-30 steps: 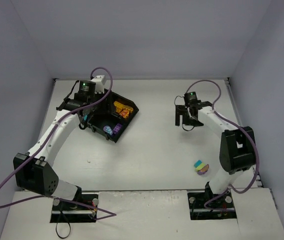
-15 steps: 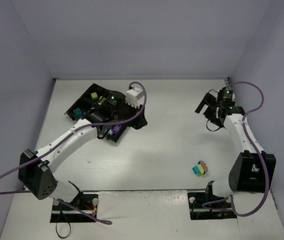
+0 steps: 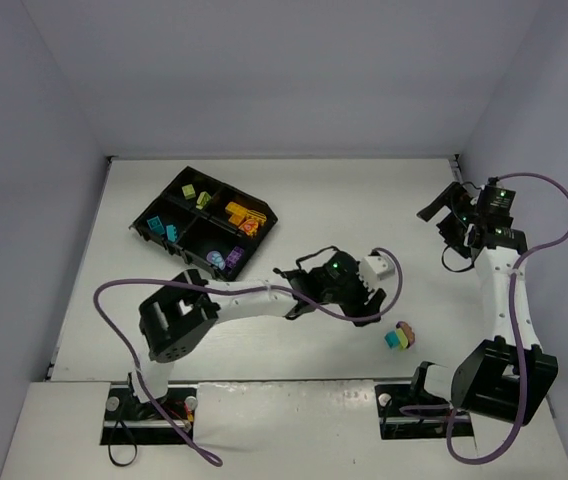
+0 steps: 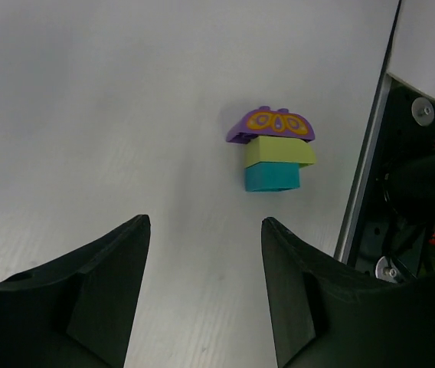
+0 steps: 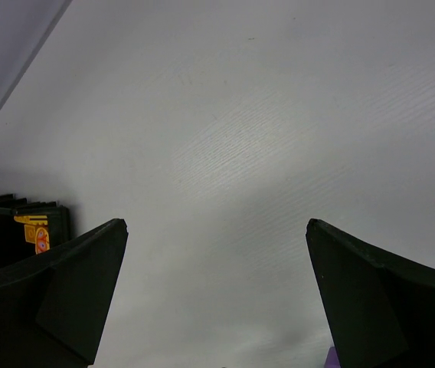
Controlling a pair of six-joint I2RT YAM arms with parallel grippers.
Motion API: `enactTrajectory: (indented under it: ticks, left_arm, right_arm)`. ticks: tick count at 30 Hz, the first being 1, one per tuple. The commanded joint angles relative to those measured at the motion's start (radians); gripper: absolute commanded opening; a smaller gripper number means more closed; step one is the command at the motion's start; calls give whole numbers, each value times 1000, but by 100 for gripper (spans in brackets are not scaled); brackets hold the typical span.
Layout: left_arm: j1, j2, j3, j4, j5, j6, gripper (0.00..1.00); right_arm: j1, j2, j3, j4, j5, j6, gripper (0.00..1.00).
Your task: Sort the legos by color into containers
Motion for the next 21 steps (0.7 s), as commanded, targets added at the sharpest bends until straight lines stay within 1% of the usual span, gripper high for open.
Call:
enactTrajectory:
  ticks: [1,4,9,17,21]
  left_arm:
    - [-62,33,82,193,11,14,54]
    - [-101,93,92,247,-6,-6,54]
    - [-136,133,92,291,-63,-15,54]
    - [-156,225,140,273,-93,-15,54]
    - [-160,241,145,245,-103,-9,54]
  right_arm:
    - [-2,-54,-8,8,-15,-4,100]
    - [6,-57,-23,8,-3,-3,100]
    - [27,-40,-26,8,-7,-9,100]
    - [31,-52,-24,6,-17,-6,100]
    - [31,-77,-40,3,-15,-7,100]
